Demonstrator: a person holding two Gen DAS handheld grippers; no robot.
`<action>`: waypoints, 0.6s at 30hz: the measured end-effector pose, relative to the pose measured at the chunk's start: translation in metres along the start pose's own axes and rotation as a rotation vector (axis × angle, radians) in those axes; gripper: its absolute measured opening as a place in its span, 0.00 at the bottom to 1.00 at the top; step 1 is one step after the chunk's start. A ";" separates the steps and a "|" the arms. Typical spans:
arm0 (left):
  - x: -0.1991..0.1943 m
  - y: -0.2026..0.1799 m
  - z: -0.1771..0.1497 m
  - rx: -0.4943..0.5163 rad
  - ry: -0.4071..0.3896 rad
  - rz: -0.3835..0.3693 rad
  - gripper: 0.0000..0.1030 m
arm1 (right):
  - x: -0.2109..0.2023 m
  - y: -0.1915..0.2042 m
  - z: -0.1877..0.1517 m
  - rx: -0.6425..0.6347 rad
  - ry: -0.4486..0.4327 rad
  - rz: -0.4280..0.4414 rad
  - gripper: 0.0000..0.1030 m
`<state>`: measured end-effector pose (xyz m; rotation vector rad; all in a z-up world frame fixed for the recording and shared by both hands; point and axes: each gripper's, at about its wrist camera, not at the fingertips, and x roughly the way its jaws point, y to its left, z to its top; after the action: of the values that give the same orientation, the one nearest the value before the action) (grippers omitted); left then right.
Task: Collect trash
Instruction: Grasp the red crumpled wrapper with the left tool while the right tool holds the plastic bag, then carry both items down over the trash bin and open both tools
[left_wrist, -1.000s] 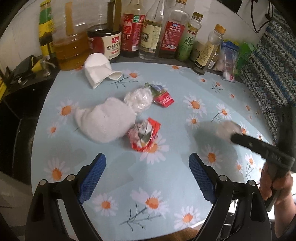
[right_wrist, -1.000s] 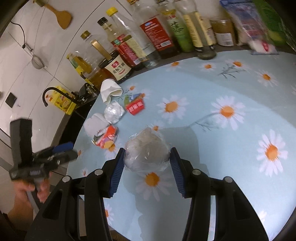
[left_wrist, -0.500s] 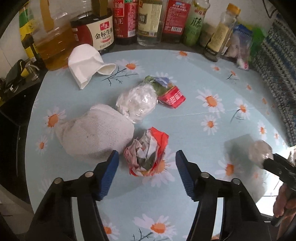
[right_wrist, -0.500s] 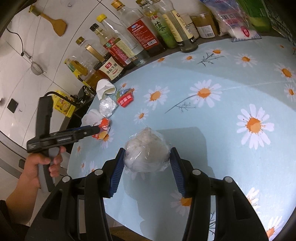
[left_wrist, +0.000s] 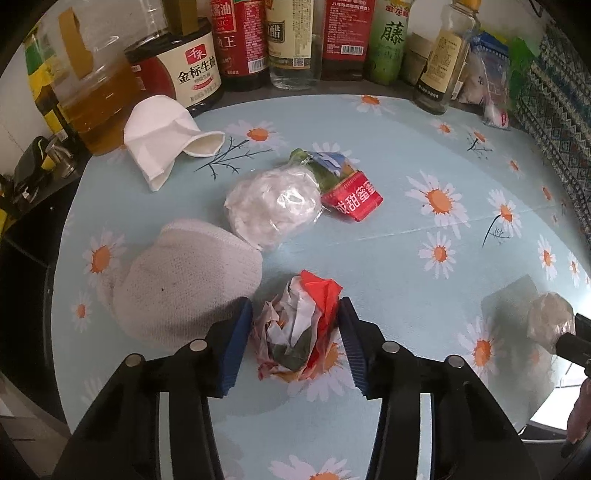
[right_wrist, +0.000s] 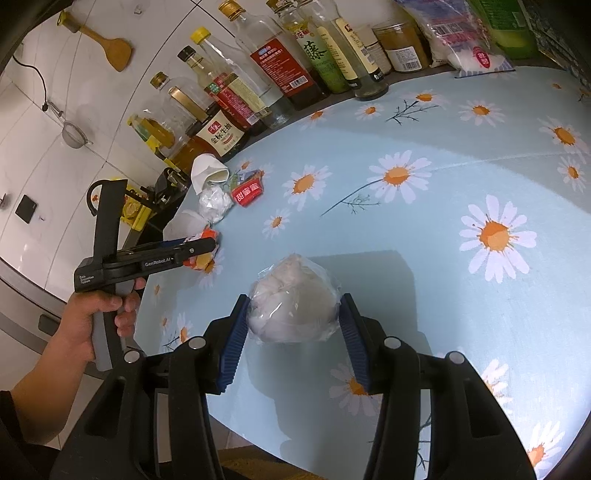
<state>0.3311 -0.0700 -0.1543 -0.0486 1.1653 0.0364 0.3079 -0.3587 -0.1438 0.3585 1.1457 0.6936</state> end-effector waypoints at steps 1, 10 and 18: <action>-0.001 0.000 0.000 -0.002 -0.003 -0.003 0.43 | -0.001 0.000 -0.001 0.003 -0.001 -0.002 0.48; -0.029 0.002 -0.013 0.008 -0.052 -0.067 0.42 | -0.004 0.027 -0.012 -0.011 -0.020 -0.023 0.48; -0.067 0.017 -0.049 0.020 -0.101 -0.138 0.42 | 0.001 0.079 -0.025 -0.054 -0.034 -0.045 0.48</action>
<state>0.2586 -0.0556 -0.1130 -0.1082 1.0584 -0.0938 0.2601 -0.3018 -0.1077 0.2973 1.0982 0.6752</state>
